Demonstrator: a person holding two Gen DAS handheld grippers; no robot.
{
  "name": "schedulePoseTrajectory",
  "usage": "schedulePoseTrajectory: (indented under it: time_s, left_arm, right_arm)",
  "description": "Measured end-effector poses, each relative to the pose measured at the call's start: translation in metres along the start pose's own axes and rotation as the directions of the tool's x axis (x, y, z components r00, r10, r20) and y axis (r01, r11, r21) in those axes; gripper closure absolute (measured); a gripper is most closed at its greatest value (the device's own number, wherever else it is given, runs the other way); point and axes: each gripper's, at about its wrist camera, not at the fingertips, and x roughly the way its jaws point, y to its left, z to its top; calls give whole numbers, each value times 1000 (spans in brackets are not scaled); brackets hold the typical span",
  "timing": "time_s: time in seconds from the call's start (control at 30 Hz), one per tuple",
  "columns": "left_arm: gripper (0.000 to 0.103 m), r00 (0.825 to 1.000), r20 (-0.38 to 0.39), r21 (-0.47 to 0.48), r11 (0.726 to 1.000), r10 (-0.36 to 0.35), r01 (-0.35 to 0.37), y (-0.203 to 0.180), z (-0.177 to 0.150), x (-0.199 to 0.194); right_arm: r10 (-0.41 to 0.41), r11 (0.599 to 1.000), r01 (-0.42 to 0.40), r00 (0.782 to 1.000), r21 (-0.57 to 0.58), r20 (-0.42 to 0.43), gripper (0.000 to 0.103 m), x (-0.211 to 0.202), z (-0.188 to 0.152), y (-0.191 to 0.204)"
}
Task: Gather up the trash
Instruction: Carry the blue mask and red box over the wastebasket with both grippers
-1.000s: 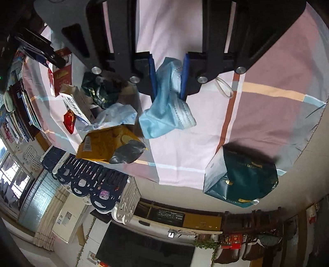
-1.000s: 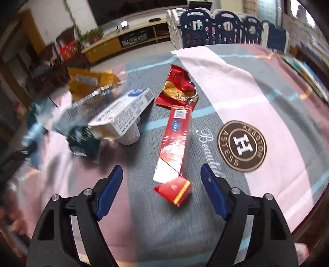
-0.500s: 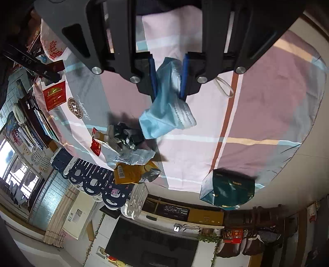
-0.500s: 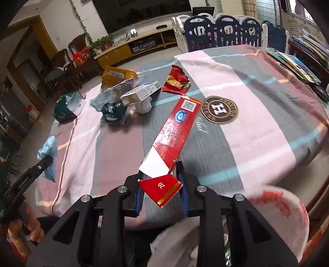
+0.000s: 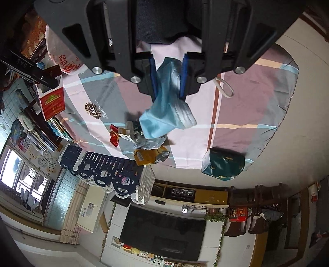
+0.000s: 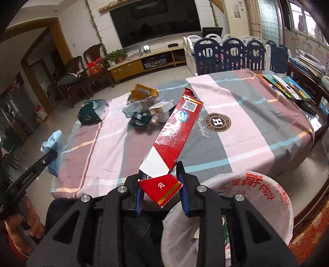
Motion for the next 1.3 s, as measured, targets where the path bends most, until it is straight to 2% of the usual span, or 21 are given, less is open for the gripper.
schedulePoseTrajectory:
  time_s: [0.27, 0.73, 1.3]
  left_arm:
    - [83, 1000, 11, 18, 1000, 10, -10, -6, -3, -25]
    - [83, 1000, 5, 55, 998, -6, 6, -21, -8, -36]
    - [83, 1000, -8, 54, 999, -1, 2, -25, -12, -35]
  right_arm:
    - [20, 996, -16, 999, -86, 46, 74, -24, -3, 26]
    - [6, 1000, -4, 999, -31, 36, 74, -34, -19, 0]
    - [21, 999, -20, 1000, -26, 21, 74, -31, -23, 1]
